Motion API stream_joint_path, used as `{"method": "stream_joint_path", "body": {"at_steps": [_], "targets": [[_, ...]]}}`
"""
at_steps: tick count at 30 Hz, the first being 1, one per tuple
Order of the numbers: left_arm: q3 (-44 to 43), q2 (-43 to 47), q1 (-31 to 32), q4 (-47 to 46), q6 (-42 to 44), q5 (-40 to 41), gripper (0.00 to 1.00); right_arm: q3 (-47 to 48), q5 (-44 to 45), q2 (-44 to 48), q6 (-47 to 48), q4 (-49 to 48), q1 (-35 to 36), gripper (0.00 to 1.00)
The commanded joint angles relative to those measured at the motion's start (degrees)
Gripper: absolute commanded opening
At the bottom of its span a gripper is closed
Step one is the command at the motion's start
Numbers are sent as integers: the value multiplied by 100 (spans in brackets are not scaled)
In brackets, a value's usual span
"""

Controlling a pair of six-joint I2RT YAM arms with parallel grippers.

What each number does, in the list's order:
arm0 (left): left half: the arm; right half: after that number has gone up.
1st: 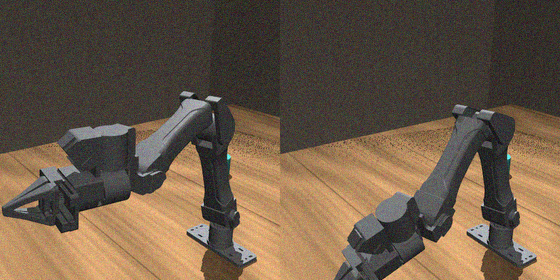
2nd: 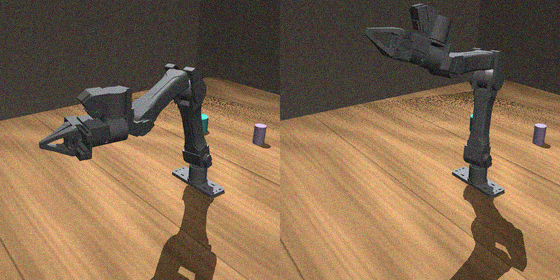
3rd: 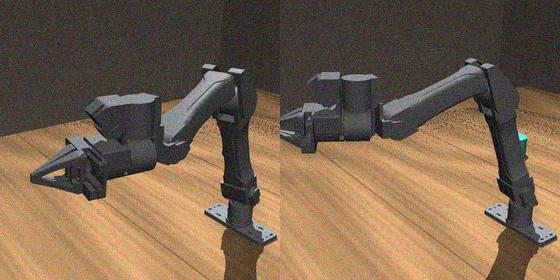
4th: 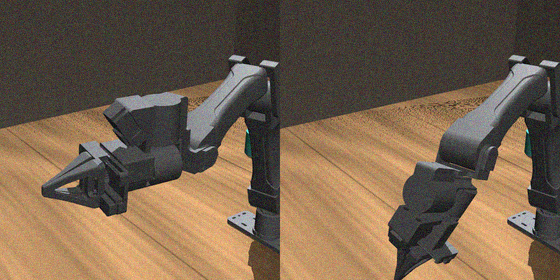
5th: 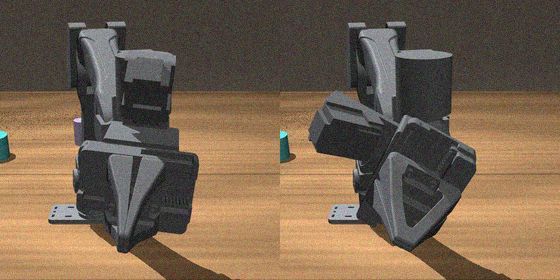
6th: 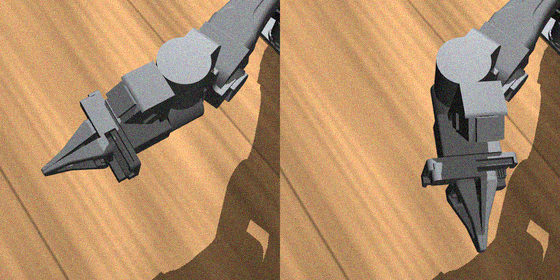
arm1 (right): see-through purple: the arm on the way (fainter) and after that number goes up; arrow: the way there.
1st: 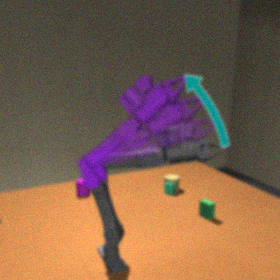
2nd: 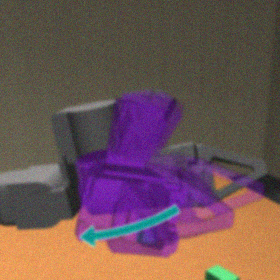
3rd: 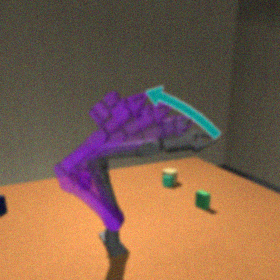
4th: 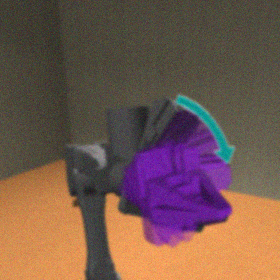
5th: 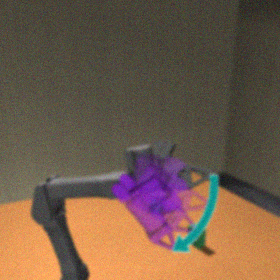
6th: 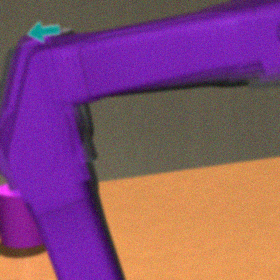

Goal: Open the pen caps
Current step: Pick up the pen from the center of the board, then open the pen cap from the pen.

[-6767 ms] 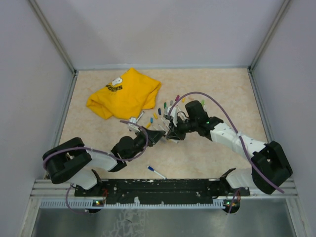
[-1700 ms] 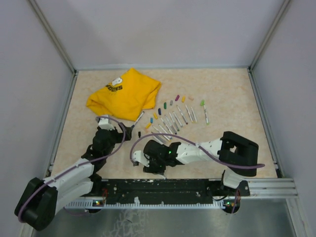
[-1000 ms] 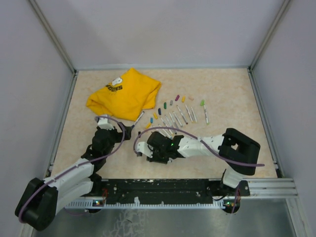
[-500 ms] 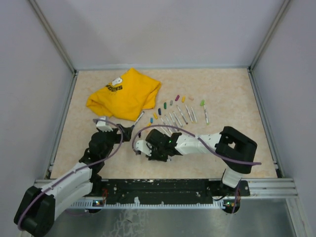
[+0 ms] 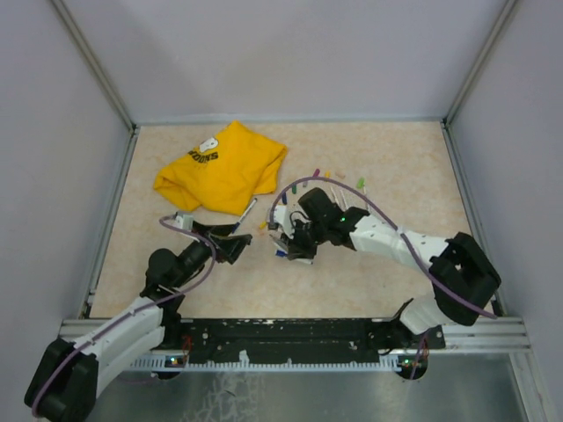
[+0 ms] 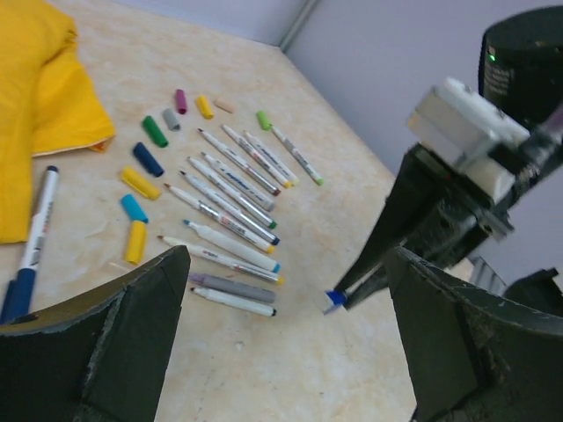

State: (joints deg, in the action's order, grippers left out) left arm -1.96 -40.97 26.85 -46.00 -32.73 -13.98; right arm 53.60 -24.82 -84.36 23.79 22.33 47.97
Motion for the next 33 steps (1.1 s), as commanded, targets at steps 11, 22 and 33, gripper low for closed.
{"method": "stream_joint_path", "body": {"at_steps": [11, 22, 33], "targets": [[-9, -1683, 1025, -2677, -517, -344, 98, -116, -1804, 971, -101, -173, -1263, 0], [-60, -2712, 1667, -3802, -662, 300, 98, -116, -2004, 1085, -245, -253, -1426, 0], [-154, -3528, 2112, -4577, -1146, 1017, 97, -114, -2079, 1066, -313, -305, -1465, 0]]}}
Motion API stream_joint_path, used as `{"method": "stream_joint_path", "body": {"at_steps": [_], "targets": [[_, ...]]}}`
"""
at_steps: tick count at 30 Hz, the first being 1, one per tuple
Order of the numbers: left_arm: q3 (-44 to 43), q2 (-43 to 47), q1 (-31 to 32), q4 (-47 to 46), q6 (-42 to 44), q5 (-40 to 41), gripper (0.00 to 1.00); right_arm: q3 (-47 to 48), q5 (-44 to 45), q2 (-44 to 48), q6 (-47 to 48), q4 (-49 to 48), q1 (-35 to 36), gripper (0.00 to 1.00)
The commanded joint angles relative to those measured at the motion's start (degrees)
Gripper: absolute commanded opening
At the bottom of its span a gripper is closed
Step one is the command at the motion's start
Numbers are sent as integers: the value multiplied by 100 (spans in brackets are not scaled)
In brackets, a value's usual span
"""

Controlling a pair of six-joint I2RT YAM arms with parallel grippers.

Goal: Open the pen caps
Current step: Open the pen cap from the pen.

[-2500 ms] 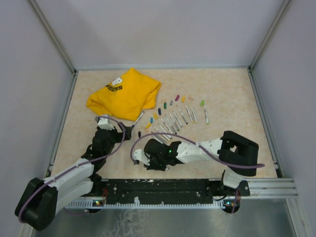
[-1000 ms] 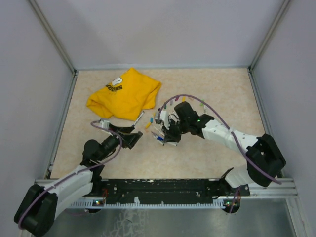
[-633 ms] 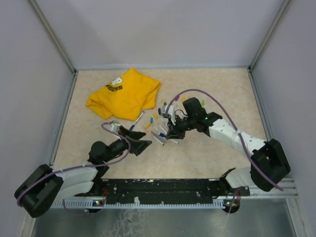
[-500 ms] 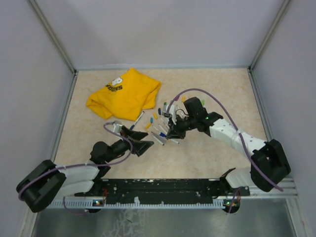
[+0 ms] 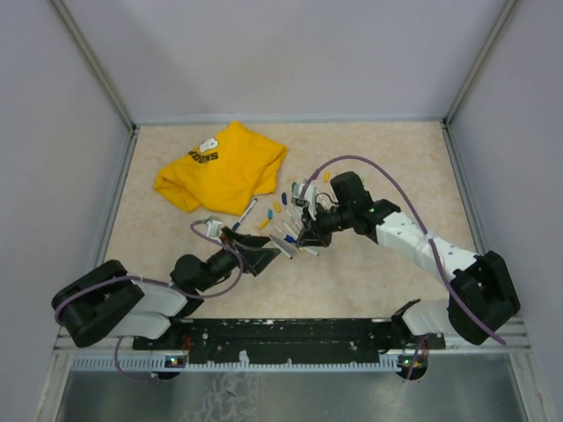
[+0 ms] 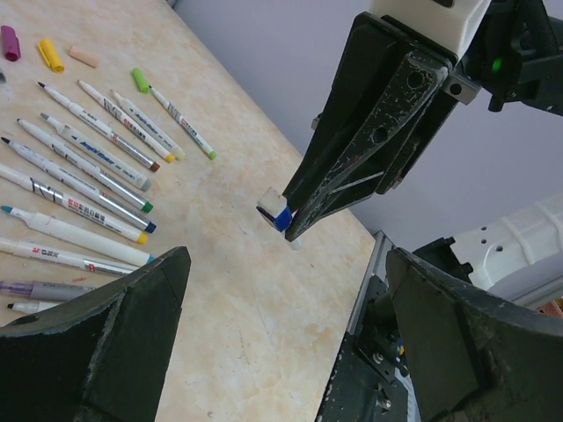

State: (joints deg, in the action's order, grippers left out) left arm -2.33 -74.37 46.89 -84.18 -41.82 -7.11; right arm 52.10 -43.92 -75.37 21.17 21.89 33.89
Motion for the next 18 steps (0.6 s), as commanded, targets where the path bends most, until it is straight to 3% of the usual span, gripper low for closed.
{"method": "stream_joint_path", "body": {"at_steps": [1, 18], "targets": [[-112, -249, 133, -814, -265, 365, 97, 31, -169, 172, -49, -259, -58, 0], [-293, -584, 572, -695, -527, 1264, 97, 36, -178, 128, -69, -272, -58, 0]]}}
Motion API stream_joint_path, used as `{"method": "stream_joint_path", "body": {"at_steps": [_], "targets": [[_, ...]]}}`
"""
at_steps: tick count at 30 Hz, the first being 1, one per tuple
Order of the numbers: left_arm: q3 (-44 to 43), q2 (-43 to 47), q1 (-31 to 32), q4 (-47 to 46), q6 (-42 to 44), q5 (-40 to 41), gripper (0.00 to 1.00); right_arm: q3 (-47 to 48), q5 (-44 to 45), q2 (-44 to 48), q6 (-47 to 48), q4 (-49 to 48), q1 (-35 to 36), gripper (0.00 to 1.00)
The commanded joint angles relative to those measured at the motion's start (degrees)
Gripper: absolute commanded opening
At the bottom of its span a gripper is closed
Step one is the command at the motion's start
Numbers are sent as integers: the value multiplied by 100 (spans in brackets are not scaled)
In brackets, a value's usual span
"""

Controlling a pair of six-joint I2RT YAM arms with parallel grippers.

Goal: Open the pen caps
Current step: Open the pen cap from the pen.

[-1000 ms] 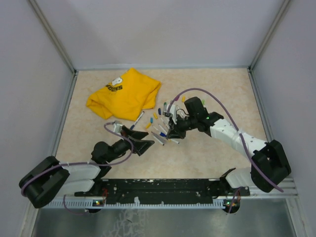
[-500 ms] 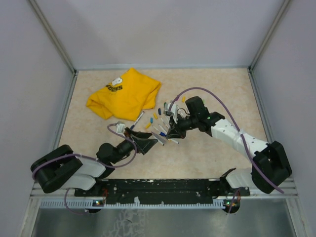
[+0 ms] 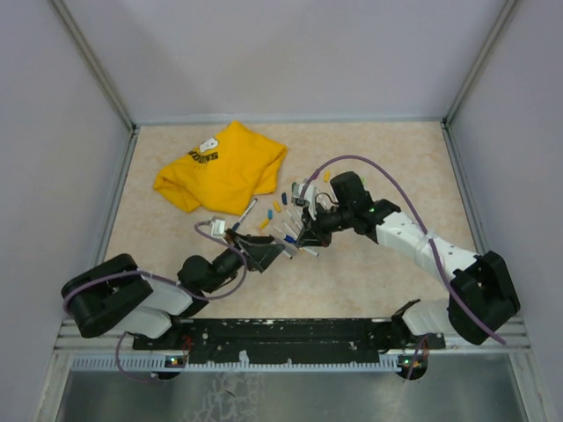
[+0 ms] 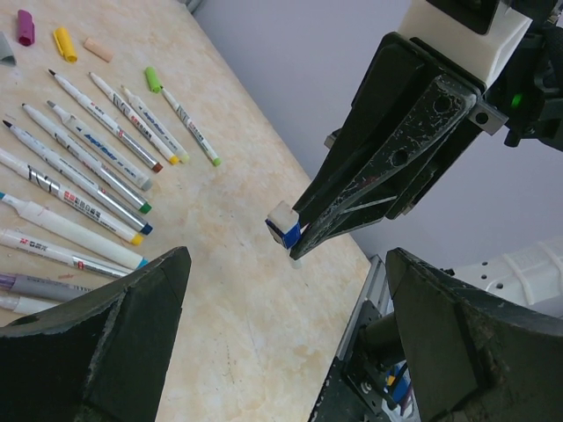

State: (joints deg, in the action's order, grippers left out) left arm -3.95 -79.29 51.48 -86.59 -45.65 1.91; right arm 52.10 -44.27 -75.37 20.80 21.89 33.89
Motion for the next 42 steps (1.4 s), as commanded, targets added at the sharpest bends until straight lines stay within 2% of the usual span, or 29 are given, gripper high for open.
{"method": "stream_joint_path", "body": {"at_steps": [1, 8, 16, 25, 31, 33, 37, 39, 42], "targets": [[-152, -114, 153, -443, -163, 439, 97, 31, -143, 128, -31, -271, -58, 0], [-402, -309, 390, -22, -419, 1179, 95, 31, -186, 119, -41, -290, -58, 0], [-877, -838, 481, 59, -673, 1268, 78, 21, -186, 140, -51, -316, -58, 0], [-1156, -1149, 591, 142, -805, 1166, 44, -5, -117, 130, -82, -358, -58, 0], [-1159, -1108, 600, 116, -732, 1135, 7, -7, -125, 137, -86, -369, -58, 0], [-1089, -1033, 602, 17, -617, 1241, 0, -6, -155, 137, -82, -357, -58, 0], [-903, -793, 600, -181, -418, 1413, 0, -45, -155, 124, -92, -387, -58, 36], [-870, -667, 600, -174, -340, 1419, 0, -65, -121, 84, -87, -393, -58, 43], [-871, -577, 600, -219, -280, 1349, 0, -27, -97, -47, -62, -326, -58, 44]]}}
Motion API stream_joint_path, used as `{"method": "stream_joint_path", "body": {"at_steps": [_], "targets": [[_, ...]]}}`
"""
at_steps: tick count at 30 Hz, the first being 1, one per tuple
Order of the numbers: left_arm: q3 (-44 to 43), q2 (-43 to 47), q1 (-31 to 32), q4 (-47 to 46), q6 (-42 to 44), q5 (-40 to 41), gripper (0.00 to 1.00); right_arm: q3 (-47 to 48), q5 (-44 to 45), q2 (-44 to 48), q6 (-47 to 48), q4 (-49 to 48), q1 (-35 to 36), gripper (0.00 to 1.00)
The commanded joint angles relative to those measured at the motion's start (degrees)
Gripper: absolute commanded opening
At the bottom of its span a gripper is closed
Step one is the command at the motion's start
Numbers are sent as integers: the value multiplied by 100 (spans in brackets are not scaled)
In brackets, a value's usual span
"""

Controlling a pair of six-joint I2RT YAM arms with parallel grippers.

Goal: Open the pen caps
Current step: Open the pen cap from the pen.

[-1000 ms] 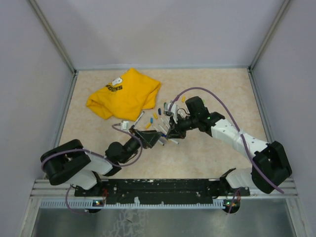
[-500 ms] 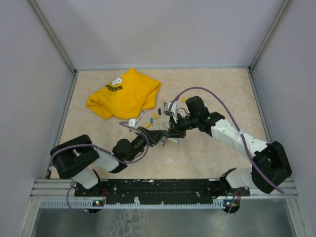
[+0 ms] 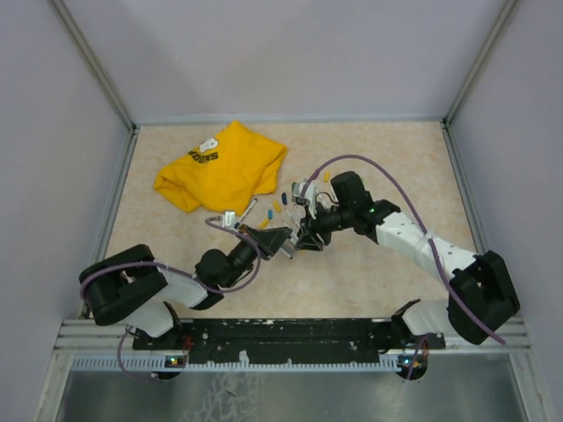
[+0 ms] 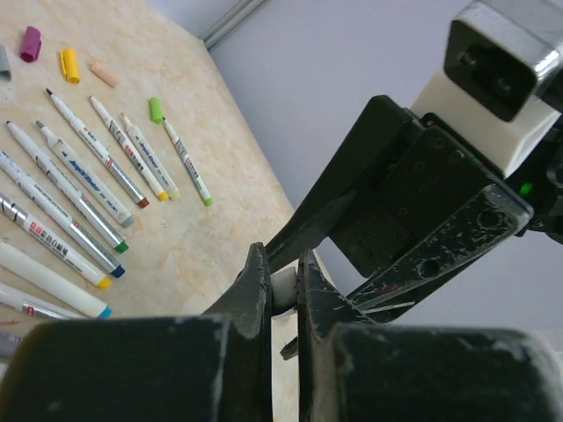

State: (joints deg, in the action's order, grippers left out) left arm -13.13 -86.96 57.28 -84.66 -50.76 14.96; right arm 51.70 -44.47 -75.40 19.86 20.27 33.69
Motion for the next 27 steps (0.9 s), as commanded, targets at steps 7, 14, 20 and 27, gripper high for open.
{"method": "stream_joint_path", "body": {"at_steps": [7, 14, 20, 27], "targets": [[37, 43, 12, -761, 219, -69, 0, 15, -220, -72, 59, -153, 72, 14], [176, 229, -869, -920, 3, -687, 0, -26, -402, -105, 214, -85, 129, 0], [357, 954, -2105, -267, -272, -1376, 0, -20, -316, -271, 247, -60, 234, 0], [634, 2287, -2548, 949, -35, -1299, 0, -9, -76, -532, 132, -163, 489, 0]]}}
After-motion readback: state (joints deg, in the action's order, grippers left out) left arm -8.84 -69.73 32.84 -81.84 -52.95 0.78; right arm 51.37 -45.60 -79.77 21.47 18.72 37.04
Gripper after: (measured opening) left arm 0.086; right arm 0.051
